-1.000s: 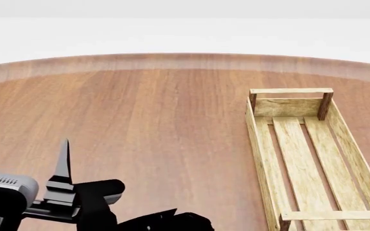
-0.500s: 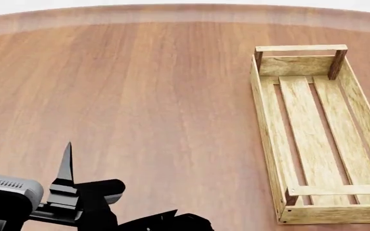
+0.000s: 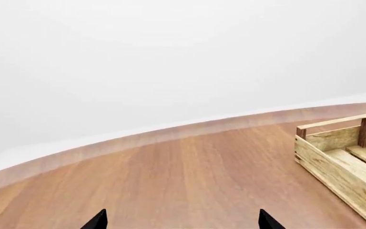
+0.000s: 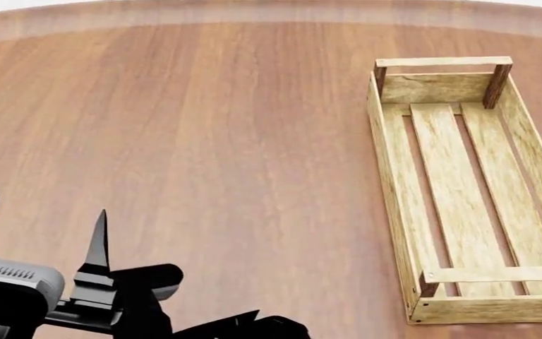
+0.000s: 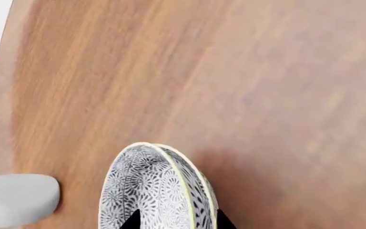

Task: Stack the right bowl on the left bowl and place them in the tray.

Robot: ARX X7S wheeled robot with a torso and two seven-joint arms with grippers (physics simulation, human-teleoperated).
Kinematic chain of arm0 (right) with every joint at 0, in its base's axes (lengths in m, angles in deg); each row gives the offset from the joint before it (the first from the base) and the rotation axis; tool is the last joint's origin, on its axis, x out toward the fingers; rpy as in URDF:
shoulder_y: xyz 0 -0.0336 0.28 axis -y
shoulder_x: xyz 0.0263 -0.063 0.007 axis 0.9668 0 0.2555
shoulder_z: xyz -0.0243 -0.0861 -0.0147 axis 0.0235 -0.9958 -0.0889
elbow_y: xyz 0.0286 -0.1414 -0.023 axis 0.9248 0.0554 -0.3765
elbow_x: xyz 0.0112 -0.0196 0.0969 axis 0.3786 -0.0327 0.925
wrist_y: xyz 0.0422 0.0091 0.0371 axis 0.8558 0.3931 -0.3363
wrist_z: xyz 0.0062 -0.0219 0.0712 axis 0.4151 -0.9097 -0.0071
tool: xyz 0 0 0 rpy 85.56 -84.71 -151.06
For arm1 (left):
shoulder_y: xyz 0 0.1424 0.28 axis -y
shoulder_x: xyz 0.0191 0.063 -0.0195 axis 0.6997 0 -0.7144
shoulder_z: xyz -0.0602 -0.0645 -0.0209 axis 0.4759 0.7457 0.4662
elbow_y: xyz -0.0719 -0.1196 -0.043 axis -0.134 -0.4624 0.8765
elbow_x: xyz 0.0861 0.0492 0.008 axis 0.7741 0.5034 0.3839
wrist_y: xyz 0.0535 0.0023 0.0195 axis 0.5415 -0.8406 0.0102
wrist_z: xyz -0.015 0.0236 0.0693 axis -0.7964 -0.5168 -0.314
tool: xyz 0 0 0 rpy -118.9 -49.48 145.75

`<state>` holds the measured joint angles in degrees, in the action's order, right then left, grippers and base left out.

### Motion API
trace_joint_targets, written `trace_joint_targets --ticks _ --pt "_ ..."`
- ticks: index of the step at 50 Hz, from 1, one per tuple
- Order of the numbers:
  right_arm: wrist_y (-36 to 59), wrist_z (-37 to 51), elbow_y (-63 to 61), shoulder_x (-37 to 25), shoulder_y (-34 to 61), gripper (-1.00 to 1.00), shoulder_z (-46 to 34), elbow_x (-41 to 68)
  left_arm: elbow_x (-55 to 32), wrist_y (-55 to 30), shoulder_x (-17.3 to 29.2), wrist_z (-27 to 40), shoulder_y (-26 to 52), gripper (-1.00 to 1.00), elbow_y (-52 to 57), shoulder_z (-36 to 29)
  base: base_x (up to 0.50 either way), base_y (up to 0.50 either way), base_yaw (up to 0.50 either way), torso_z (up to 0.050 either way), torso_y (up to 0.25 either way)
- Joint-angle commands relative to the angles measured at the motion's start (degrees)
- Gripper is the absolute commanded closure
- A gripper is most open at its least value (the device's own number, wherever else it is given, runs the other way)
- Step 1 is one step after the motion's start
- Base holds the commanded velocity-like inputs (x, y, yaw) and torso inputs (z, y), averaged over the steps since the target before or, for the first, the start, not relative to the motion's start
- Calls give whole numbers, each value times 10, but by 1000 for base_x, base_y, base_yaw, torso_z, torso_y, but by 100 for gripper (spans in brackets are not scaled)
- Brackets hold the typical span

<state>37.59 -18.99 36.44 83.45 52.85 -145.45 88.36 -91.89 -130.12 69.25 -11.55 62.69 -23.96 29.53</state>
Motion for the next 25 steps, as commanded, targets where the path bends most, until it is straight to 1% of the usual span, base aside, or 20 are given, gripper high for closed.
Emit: trace_joint_targets --ticks 1,16,18,25 --pt "-6 -11 -1 12 3 -100 18 -13 11 10 -11 -14 -2 -100 -8 11 0 0 0 0 0" --pt "-8 -14 6 12 0 -100 18 -15 10 12 -8 -11 -3 -100 -6 9 0 0 0 0 0" --pt "-4 -17 10 12 -1 -100 17 -15 25 3 -4 -2 2 -100 -8 -3 0 0 0 0 0" --pt "9 -28 2 12 -3 -100 13 -31 28 13 -2 -3 -2 -100 -11 -8 0 0 0 0 -244"
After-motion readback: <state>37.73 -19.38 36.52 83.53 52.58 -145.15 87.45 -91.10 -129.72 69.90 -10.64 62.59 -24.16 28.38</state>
